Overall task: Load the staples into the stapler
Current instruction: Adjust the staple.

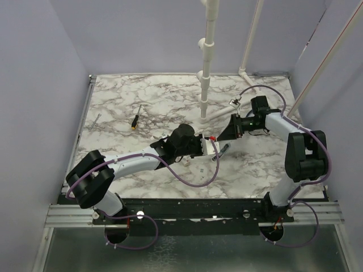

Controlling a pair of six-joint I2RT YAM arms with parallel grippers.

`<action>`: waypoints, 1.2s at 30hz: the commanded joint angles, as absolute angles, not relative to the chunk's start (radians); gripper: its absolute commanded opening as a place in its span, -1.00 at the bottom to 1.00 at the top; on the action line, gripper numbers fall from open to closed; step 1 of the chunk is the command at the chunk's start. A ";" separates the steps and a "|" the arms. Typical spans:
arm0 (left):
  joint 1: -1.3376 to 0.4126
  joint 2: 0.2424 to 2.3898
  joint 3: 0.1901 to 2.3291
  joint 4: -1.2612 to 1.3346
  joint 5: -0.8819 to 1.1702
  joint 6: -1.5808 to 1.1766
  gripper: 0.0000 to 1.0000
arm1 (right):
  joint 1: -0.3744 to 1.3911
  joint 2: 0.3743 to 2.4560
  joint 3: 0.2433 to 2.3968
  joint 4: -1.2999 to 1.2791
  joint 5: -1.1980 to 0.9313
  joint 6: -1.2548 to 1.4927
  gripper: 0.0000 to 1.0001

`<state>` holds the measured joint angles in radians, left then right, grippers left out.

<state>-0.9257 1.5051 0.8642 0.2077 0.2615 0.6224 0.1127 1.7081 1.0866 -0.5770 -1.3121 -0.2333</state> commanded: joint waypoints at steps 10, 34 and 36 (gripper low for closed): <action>-0.962 1.600 1.004 0.008 0.252 0.275 -0.93 | -0.057 1.643 1.137 -0.749 -1.286 -0.406 -0.25; -0.954 1.770 1.085 -0.117 0.174 0.108 -1.00 | -0.195 1.486 0.964 -0.699 -1.136 -0.441 -0.27; -0.949 1.782 1.083 -0.117 0.165 0.115 -1.00 | -0.194 1.496 0.965 -0.704 -1.141 -0.449 -0.27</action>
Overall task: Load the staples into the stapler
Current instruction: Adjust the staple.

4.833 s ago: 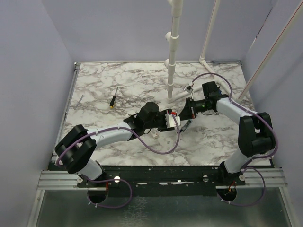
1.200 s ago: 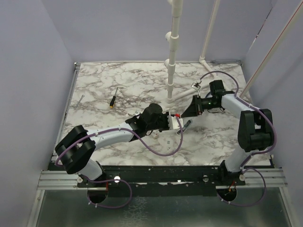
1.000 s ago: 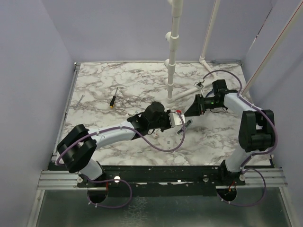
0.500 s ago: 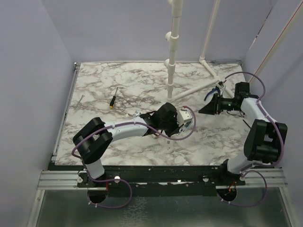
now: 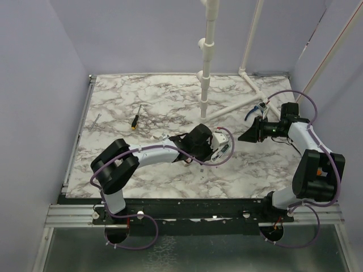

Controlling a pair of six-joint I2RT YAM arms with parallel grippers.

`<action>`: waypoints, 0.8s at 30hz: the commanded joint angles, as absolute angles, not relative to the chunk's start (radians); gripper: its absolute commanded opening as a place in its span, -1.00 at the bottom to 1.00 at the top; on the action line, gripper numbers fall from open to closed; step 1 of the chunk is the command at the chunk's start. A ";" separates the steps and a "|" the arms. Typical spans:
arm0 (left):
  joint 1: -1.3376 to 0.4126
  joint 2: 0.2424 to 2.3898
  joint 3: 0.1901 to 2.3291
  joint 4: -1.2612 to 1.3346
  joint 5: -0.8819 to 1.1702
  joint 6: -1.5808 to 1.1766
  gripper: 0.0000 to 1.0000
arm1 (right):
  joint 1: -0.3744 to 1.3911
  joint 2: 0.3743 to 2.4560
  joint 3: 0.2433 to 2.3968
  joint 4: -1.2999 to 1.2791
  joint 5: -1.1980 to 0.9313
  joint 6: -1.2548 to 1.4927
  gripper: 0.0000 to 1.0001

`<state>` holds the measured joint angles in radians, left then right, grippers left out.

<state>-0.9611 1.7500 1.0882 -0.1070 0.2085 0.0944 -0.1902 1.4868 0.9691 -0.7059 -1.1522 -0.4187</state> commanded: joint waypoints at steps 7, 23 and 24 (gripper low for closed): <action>-0.927 1.811 1.067 -0.115 0.129 0.139 -1.00 | -0.198 1.499 0.964 -0.713 -1.145 -0.462 -0.27; -0.920 1.854 1.076 -0.126 0.120 0.164 -1.00 | -0.202 1.517 0.971 -0.724 -1.156 -0.472 -0.27; -0.920 1.855 1.078 -0.127 0.121 0.163 -1.00 | -0.202 1.518 0.971 -0.726 -1.156 -0.473 -0.27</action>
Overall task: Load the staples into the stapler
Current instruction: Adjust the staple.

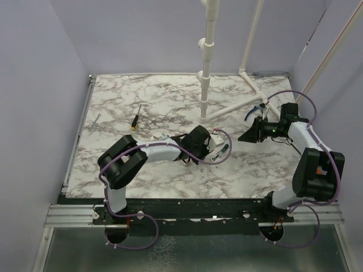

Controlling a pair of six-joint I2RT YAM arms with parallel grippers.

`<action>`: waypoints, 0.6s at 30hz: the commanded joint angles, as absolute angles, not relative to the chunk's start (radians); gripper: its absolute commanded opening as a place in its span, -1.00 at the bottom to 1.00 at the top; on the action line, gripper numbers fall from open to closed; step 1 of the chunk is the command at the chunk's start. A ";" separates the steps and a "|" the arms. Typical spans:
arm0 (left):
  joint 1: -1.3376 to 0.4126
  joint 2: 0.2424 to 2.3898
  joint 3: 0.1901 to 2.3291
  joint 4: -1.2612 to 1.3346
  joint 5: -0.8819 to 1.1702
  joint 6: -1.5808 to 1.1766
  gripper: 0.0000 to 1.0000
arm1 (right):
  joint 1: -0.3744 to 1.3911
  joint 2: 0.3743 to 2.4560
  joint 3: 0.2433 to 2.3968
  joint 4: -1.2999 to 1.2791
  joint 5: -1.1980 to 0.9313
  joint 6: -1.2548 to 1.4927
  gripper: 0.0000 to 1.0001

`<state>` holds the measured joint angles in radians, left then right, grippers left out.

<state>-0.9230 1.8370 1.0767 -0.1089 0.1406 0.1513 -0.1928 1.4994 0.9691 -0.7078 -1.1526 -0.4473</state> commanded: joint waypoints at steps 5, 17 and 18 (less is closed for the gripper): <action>-0.920 1.863 1.084 -0.128 0.124 0.164 -1.00 | -0.202 1.525 0.974 -0.731 -1.158 -0.477 -0.28; -0.918 1.879 1.102 -0.131 0.158 0.137 -1.00 | -0.202 1.536 0.979 -0.740 -1.166 -0.487 -0.28; -0.916 1.879 1.104 -0.132 0.165 0.133 -1.00 | -0.202 1.536 0.978 -0.740 -1.167 -0.488 -0.28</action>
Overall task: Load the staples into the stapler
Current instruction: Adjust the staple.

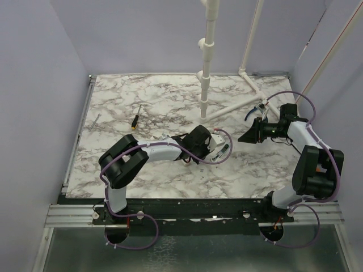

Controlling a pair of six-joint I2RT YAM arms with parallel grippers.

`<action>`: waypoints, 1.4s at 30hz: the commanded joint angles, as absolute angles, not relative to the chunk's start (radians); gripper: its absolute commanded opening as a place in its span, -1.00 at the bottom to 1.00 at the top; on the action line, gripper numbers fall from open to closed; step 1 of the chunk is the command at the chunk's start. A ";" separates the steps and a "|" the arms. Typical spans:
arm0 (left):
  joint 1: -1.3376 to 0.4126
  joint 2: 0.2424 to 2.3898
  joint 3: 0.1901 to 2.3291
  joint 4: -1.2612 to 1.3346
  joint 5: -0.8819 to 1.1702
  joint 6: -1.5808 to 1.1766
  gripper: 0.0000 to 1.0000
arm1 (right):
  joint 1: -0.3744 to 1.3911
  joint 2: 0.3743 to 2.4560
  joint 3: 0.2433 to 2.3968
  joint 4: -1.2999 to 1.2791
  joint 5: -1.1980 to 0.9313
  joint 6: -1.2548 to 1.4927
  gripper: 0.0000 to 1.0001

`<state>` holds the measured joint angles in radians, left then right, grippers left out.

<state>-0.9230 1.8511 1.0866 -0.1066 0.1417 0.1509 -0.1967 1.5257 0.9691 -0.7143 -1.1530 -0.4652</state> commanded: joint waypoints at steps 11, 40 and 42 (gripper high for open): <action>-0.877 1.878 1.112 -0.131 0.255 0.100 -1.00 | -0.203 1.532 0.978 -0.741 -1.168 -0.489 -0.28; -0.826 1.808 1.131 -0.202 0.284 0.133 -1.00 | -0.204 1.533 0.978 -0.746 -1.165 -0.504 -0.28; -0.827 1.769 1.126 -0.216 0.303 0.163 -1.00 | -0.204 1.533 0.979 -0.748 -1.165 -0.506 -0.28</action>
<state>-0.8249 1.8572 1.1149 -0.1673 0.3061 0.1032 -0.1967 1.5269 0.9691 -0.7277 -1.1530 -0.4782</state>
